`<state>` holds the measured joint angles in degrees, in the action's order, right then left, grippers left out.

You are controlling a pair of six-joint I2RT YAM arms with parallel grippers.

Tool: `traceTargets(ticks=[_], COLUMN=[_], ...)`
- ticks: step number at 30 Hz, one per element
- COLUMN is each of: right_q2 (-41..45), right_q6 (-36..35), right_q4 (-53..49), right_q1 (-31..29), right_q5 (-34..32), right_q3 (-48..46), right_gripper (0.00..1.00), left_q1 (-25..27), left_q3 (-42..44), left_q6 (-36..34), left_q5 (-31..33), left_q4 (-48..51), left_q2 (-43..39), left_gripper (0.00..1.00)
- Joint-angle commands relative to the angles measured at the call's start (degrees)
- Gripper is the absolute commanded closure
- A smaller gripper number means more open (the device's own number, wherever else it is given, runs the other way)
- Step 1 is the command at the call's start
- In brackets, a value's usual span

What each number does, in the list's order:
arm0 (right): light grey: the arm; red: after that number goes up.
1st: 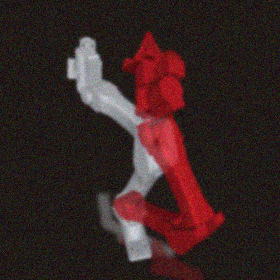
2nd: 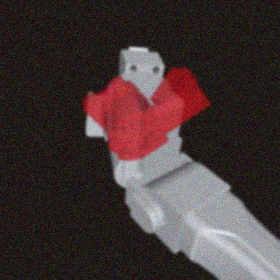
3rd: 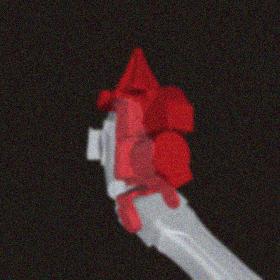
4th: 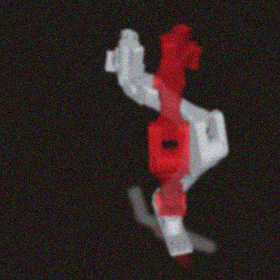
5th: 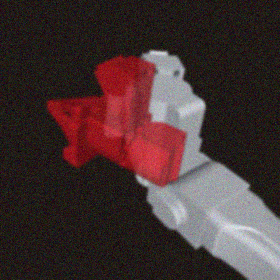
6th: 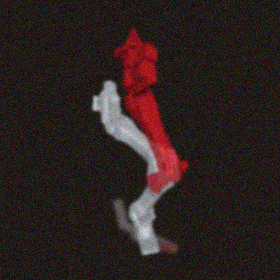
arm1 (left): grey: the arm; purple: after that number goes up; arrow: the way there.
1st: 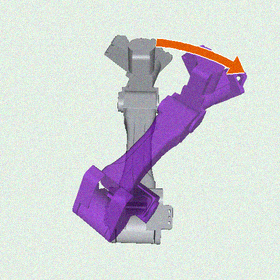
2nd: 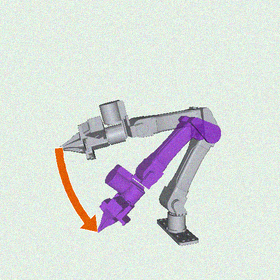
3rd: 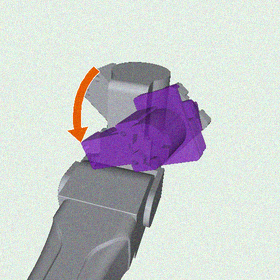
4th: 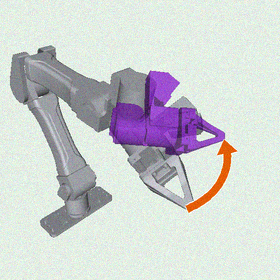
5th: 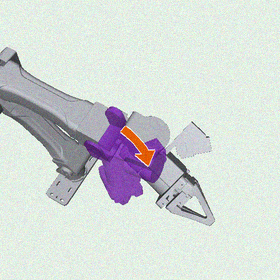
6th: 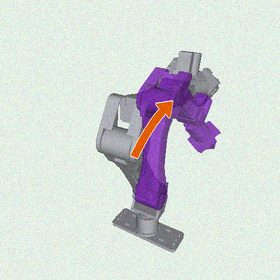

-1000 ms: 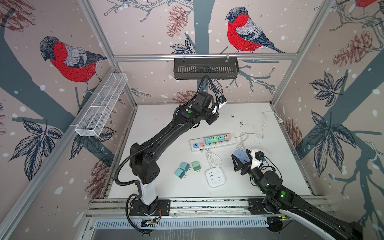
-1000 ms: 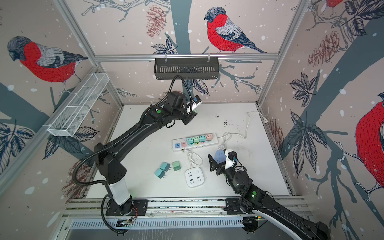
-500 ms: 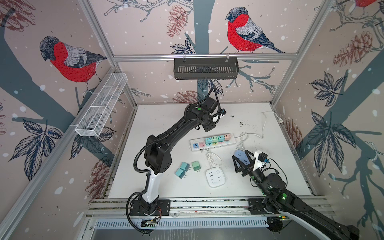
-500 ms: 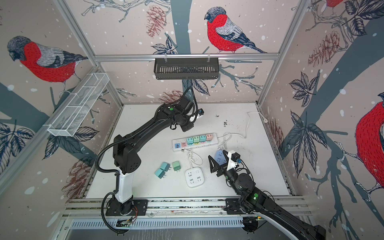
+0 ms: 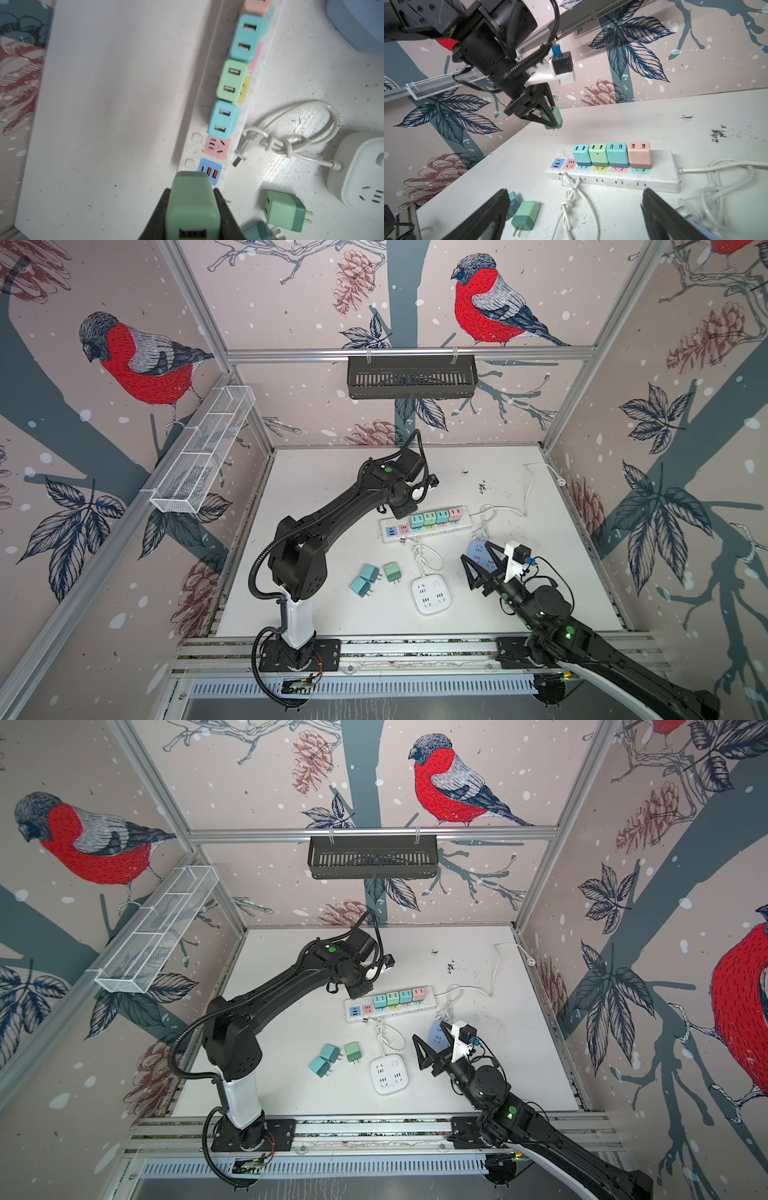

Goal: Insert the plug
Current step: 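Carry the light-green adapter with the left gripper over the strip's empty end socket, then lower the light-green adapter with the left gripper into the empty socket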

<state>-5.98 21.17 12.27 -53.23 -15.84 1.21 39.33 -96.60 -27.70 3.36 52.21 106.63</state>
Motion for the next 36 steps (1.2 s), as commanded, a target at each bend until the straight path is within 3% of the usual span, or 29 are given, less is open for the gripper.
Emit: traceTargets(ticks=[1, 11, 23, 36], right_q2=[0.0, 0.0, -0.1, 1.4], right_q6=[0.1, -0.3, 0.5, 1.5], right_q4=[1.0, 2.3, 2.2, 1.9], right_q1=[0.0, -0.1, 0.0, 0.0], right_q5=[2.1, 6.0, 5.7, 5.2], right_q3=[0.4, 0.4, 0.5, 0.1], right_gripper=[0.0, 0.0, 0.0, 0.0], left_q1=[-0.3, -0.4, -2.2, -3.0], left_q3=[5.4, 17.1, 15.8, 18.3], left_q6=[-3.7, -9.8, -11.6, -12.6], left_q5=[-2.8, -8.5, -8.4, -14.5], left_q4=[-6.6, -18.0, -19.0, -22.2], left_q2=[-3.6, -9.6, -1.7, 0.3], left_gripper=[1.0, 1.0, 1.0, 1.0])
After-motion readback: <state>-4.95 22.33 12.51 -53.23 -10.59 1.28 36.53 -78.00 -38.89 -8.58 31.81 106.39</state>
